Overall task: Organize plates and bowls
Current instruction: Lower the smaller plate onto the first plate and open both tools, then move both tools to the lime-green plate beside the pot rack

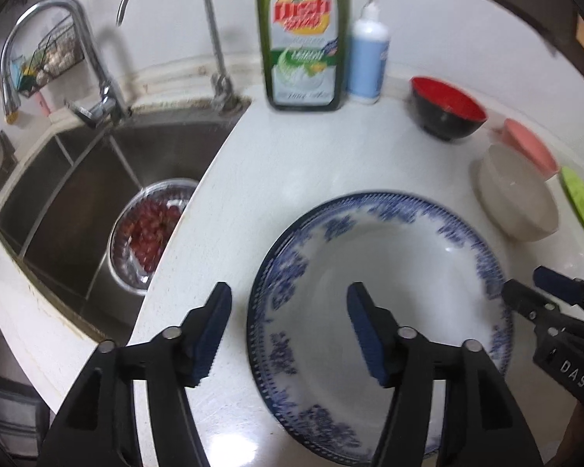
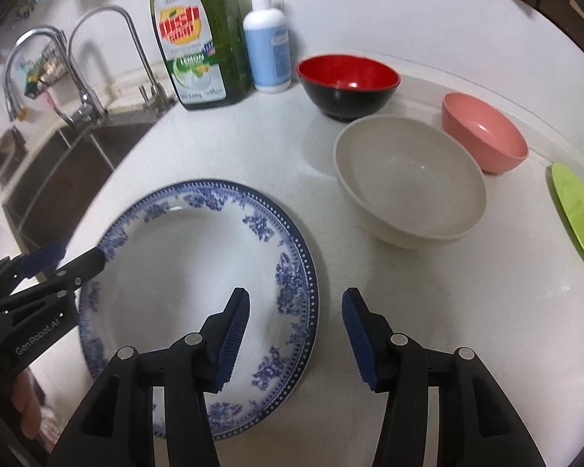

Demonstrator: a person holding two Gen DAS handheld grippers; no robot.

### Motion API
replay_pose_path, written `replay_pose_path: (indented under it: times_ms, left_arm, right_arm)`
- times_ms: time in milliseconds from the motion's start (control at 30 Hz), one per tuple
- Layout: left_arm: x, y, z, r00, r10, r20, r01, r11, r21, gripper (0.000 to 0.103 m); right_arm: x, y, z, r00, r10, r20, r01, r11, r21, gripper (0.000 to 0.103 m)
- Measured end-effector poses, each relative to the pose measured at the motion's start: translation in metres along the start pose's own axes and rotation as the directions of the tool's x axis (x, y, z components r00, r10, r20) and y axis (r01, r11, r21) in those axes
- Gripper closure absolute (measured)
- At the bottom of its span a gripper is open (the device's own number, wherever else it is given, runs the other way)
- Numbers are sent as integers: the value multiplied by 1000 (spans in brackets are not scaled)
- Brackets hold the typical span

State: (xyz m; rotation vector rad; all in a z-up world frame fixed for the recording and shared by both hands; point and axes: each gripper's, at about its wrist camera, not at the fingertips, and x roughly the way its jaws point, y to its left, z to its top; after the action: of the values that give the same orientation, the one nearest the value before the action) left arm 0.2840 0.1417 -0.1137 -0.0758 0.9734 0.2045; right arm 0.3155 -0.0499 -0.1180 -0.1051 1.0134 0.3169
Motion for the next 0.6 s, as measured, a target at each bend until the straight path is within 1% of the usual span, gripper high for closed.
replay_pose_path:
  times_ms: [67, 100, 133, 167, 233, 267, 333, 400, 500, 600]
  left_arm:
    - [-10, -7, 5, 999, -3, 33, 3, 1000, 21, 35]
    - [-13, -10, 7, 999, -6, 43, 5, 1000, 29, 30]
    - [-17, -14, 9, 998, -15, 59, 13, 999, 39, 28]
    - [-20, -18, 11, 997, -23, 71, 20, 999, 47, 27]
    - [-28, -28, 16, 994, -41, 99, 34, 997, 71, 18]
    - [-31, -33, 17, 993, -45, 109, 37, 996, 79, 17]
    - [-39, -45, 20, 988, -57, 145, 42, 994, 102, 12]
    - [-46, -57, 23, 982, -76, 172, 55, 991, 124, 6]
    - [-57, -78, 28, 969, -134, 208, 98, 980, 172, 3]
    - [-65, -100, 34, 957, -170, 233, 118, 968, 221, 1]
  right_arm:
    - [-9, -5, 0, 1000, 2, 23, -2, 1000, 13, 50]
    - [-14, -9, 0, 999, -1, 35, 0, 1000, 21, 46]
    - [-19, -12, 0, 999, -5, 47, 4, 999, 32, 43]
    - [-24, -16, 0, 998, -9, 61, 7, 999, 42, 42]
    - [-34, -24, 0, 996, -18, 84, 13, 998, 61, 38]
    - [-38, -29, 0, 995, -23, 93, 16, 997, 71, 37]
    - [-47, -37, -1, 992, -41, 119, 31, 996, 90, 32]
    - [-58, -49, -4, 986, -75, 146, 59, 992, 112, 31]
    - [-73, -65, -9, 978, -111, 175, 86, 986, 144, 29]
    - [-87, -83, -12, 967, -158, 200, 122, 976, 181, 27]
